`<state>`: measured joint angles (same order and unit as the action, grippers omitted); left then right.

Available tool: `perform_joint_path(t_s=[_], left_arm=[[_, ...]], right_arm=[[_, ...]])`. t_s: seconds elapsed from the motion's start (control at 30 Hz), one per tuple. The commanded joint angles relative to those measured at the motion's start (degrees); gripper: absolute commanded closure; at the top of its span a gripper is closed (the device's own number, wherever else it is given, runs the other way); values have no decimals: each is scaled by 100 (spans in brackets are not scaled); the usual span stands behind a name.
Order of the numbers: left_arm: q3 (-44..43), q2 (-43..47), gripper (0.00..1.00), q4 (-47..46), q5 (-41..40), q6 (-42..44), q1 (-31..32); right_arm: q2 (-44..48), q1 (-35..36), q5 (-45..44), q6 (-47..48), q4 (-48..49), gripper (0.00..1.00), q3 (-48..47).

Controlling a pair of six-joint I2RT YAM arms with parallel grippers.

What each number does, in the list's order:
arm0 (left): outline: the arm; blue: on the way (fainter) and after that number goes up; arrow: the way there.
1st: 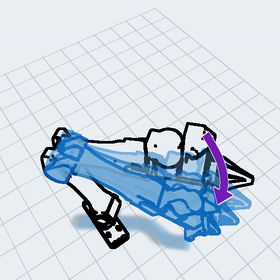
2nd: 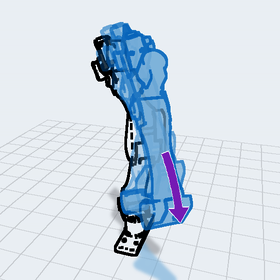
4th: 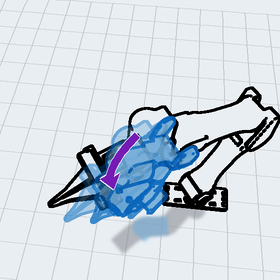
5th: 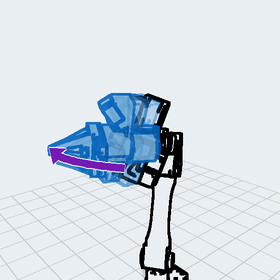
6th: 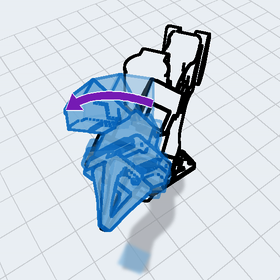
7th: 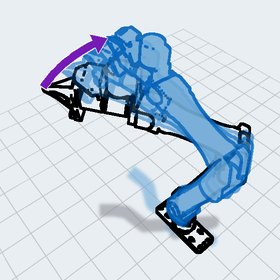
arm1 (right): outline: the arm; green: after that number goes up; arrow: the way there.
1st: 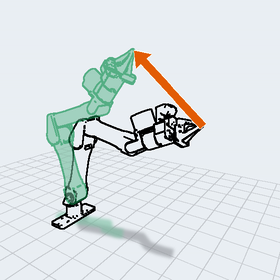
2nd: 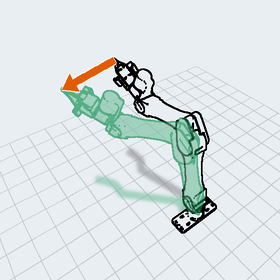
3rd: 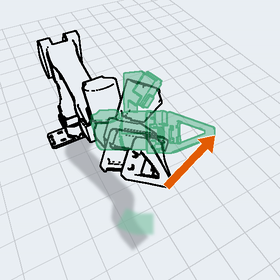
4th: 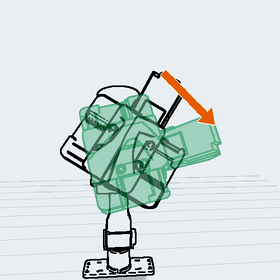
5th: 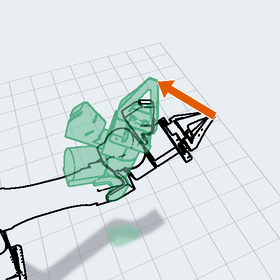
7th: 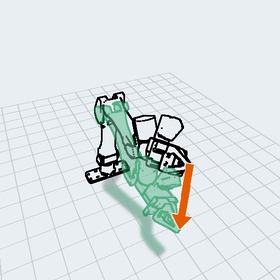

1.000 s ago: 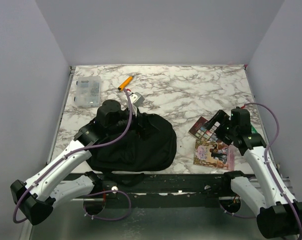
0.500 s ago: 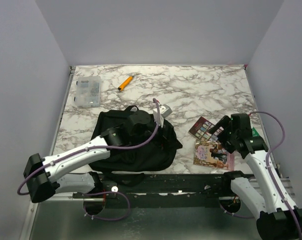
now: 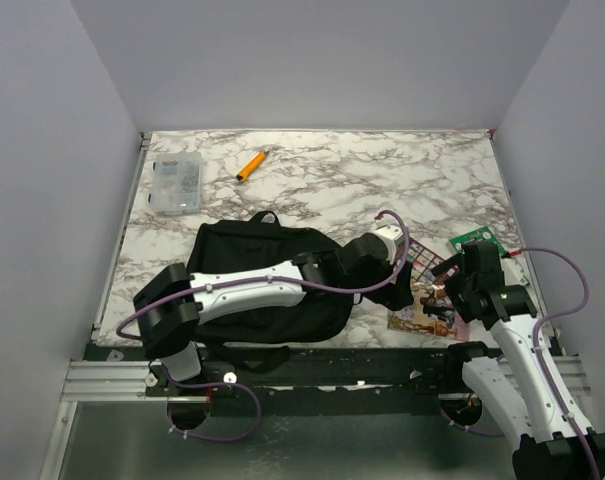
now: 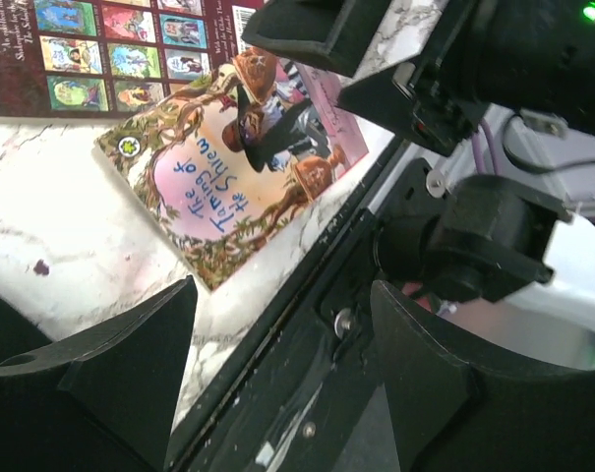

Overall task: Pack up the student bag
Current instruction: Pick up the book from the center of the board.

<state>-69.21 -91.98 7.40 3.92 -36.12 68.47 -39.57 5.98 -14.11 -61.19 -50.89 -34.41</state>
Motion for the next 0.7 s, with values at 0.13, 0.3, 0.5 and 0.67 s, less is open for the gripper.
perform_joint_path(t_s=[0.13,0.3,0.5,0.67], left_arm=[[-919,-1307,25,274,-208,-136,-81],[-1016,-1801,24,281,-44,-658,-317],[-1051,-2267,24,-4,474,-1033,-564],[-1128,-2629,28,-205,908,-1395,-726]], right_arm=[[-77,-15,-547,-662,287,3,453],[-265,-22,-487,-584,601,3,651],[-248,-17,-233,-554,891,4,862],[-205,-17,-145,-542,984,5,963]])
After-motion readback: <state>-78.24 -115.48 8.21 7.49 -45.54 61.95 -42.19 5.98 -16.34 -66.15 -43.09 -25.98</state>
